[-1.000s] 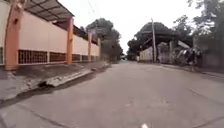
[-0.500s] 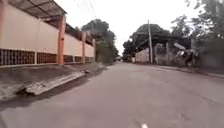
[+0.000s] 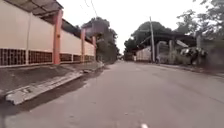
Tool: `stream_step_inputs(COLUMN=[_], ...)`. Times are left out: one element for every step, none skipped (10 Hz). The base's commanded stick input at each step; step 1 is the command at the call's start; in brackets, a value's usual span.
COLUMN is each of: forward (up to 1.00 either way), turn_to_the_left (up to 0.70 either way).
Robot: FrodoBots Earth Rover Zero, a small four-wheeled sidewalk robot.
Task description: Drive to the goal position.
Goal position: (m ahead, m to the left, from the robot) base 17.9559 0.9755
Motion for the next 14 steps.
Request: stream_step_inputs(forward=[1.00,1.00,1.00,1.00,1.00,1.00,1.00,1.00,1.00,1.00,1.00,1.00,1.00,1.00], turn_to_the_left=[0.00,0.00,0.00,0.00,0.00,0.00,0.00,0.00,0.00,0.00,-0.09,-0.36,-0.29,-0.03])
